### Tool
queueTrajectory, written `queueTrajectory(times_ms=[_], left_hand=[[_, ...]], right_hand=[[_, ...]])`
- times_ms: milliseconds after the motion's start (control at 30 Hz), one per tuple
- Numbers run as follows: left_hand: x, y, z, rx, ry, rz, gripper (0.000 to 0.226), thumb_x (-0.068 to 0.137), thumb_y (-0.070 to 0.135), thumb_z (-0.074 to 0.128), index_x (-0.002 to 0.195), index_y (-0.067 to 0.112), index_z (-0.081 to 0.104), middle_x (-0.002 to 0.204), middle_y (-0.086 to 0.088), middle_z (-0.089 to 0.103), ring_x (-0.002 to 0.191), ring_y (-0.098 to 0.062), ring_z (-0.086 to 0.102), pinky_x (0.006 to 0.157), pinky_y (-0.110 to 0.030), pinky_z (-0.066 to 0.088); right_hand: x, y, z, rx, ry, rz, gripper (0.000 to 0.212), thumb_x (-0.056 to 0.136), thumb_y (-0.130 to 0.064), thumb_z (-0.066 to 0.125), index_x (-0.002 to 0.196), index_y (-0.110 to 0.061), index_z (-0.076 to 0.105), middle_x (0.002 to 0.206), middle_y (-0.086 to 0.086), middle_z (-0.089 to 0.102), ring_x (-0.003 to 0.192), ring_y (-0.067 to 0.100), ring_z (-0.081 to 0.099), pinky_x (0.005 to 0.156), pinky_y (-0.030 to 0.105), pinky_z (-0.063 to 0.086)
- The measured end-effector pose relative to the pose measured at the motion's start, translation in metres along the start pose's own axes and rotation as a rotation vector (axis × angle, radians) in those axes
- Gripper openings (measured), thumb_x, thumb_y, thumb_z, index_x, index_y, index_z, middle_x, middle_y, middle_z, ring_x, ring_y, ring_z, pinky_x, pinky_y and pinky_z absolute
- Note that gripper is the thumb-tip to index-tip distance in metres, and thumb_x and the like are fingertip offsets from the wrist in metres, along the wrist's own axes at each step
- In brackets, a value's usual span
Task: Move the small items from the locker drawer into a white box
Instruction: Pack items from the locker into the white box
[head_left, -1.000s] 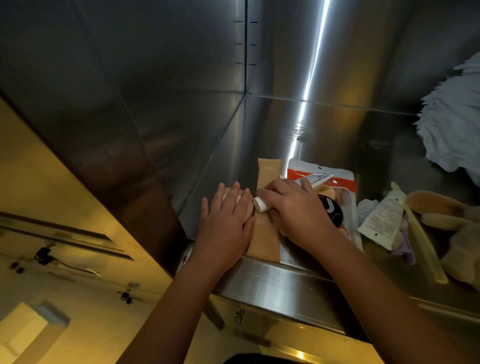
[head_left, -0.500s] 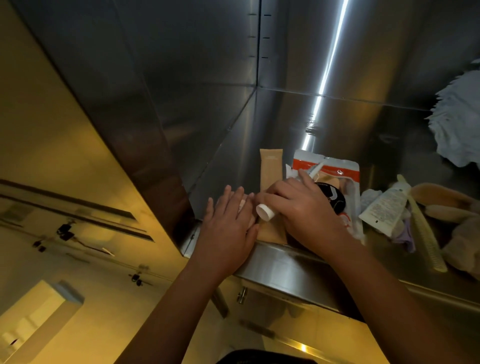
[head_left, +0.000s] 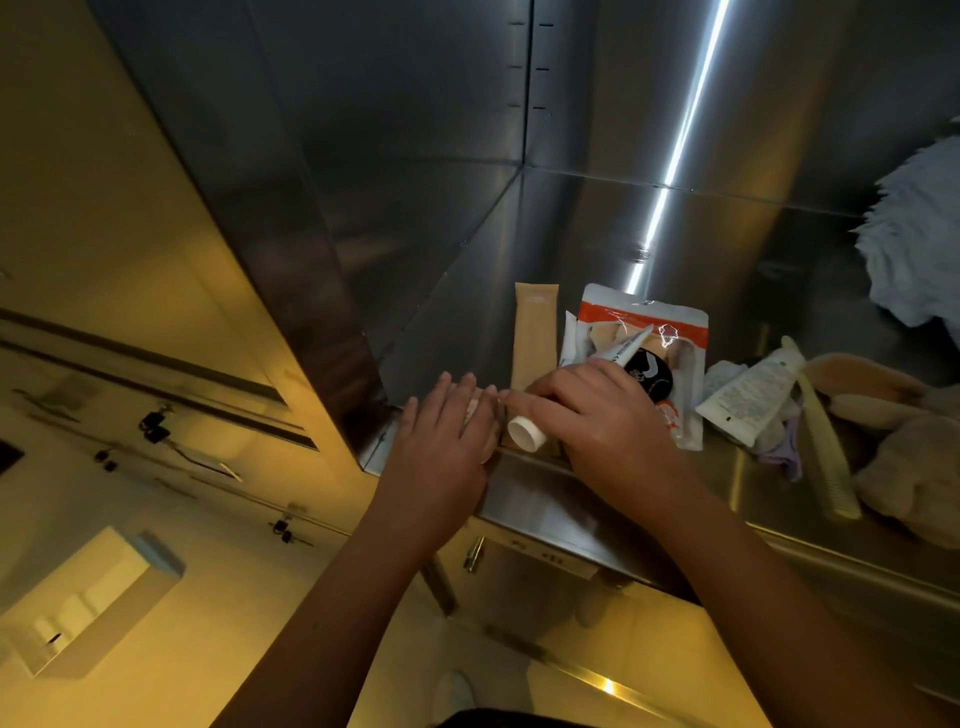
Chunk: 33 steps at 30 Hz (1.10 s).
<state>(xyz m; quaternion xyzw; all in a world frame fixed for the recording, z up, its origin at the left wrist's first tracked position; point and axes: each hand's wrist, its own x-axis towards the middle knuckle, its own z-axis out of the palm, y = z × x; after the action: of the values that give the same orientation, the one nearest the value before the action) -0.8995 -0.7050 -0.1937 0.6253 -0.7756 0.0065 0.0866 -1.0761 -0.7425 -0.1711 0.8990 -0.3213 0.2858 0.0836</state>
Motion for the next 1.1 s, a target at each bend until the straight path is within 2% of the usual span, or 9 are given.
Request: queueTrajectory(times_ms=[67,133,200,300,400,600,733,933,1100], left_hand=[[-0.004,0.004,-0.004,0.023,0.004,0.026,0.065,0.091,0.030,0.051,0.145,0.011,0.022,0.151,-0.015,0.022,0.140,-0.032,0.017,0.110,-0.046,0.013],[-0.009,0.008,-0.006,0.038,0.048,0.076,0.063,0.078,0.021,0.069,0.132,0.001,0.045,0.136,-0.024,0.044,0.126,-0.041,0.041,0.100,-0.052,0.030],[-0.015,0.010,-0.006,0.030,0.114,0.103,0.055,0.074,0.021,0.068,0.122,-0.004,0.055,0.125,-0.026,0.054,0.114,-0.042,0.052,0.092,-0.055,0.039],[-0.025,0.017,-0.010,0.000,0.136,0.110,0.050,0.078,0.022,0.053,0.121,-0.004,0.055,0.123,-0.027,0.055,0.114,-0.042,0.052,0.091,-0.055,0.040],[-0.037,0.022,-0.012,0.015,0.160,0.098,0.050,0.075,0.017,0.061,0.120,-0.005,0.055,0.123,-0.027,0.055,0.115,-0.043,0.052,0.090,-0.056,0.040],[-0.064,0.028,-0.024,0.007,0.255,0.080,0.044,0.079,0.015,0.054,0.119,-0.003,0.057,0.125,-0.026,0.055,0.117,-0.040,0.050,0.095,-0.052,0.034],[-0.083,0.023,-0.033,0.024,0.323,0.084,0.042,0.086,0.023,0.042,0.115,-0.002,0.061,0.124,-0.024,0.056,0.116,-0.040,0.051,0.094,-0.053,0.037],[-0.122,0.003,-0.044,0.012,0.417,0.053,0.043,0.084,0.019,0.040,0.116,-0.002,0.060,0.125,-0.025,0.054,0.120,-0.039,0.045,0.094,-0.053,0.035],[-0.168,-0.033,-0.054,0.028,0.419,0.016,0.043,0.083,0.012,0.044,0.122,-0.002,0.056,0.129,-0.024,0.051,0.122,-0.041,0.044,0.095,-0.055,0.037]], right_hand=[[-0.003,-0.001,-0.002,0.007,0.002,-0.012,0.033,0.078,-0.017,0.073,0.109,-0.010,0.066,0.097,0.011,0.067,0.090,0.028,0.062,0.086,0.043,0.045],[-0.006,-0.003,-0.005,0.023,0.022,-0.038,0.034,0.077,-0.016,0.073,0.110,-0.009,0.066,0.099,0.013,0.068,0.092,0.028,0.063,0.086,0.042,0.045],[-0.010,-0.004,-0.008,0.036,0.025,-0.067,0.036,0.077,-0.015,0.074,0.112,-0.009,0.065,0.103,0.014,0.067,0.097,0.029,0.062,0.088,0.044,0.046],[-0.016,-0.009,-0.011,0.057,0.013,-0.092,0.035,0.082,-0.016,0.067,0.117,-0.010,0.063,0.110,0.015,0.066,0.106,0.030,0.060,0.096,0.049,0.042],[-0.020,-0.016,-0.014,0.083,0.028,-0.121,0.033,0.086,-0.022,0.055,0.116,-0.009,0.063,0.110,0.015,0.066,0.105,0.029,0.060,0.096,0.045,0.037],[-0.023,-0.029,-0.016,0.113,0.048,-0.189,0.036,0.084,-0.024,0.058,0.116,-0.008,0.063,0.109,0.016,0.066,0.102,0.030,0.062,0.090,0.046,0.045],[-0.023,-0.045,-0.015,0.116,0.080,-0.214,0.033,0.085,-0.021,0.059,0.115,-0.009,0.063,0.109,0.013,0.067,0.101,0.027,0.063,0.090,0.044,0.045],[-0.014,-0.083,-0.015,0.099,0.101,-0.253,0.031,0.088,-0.020,0.050,0.114,-0.010,0.063,0.108,0.013,0.068,0.100,0.026,0.064,0.091,0.042,0.042],[0.001,-0.136,-0.008,0.095,0.115,-0.264,0.032,0.089,-0.019,0.047,0.114,-0.010,0.063,0.107,0.012,0.068,0.098,0.026,0.064,0.090,0.037,0.038]])
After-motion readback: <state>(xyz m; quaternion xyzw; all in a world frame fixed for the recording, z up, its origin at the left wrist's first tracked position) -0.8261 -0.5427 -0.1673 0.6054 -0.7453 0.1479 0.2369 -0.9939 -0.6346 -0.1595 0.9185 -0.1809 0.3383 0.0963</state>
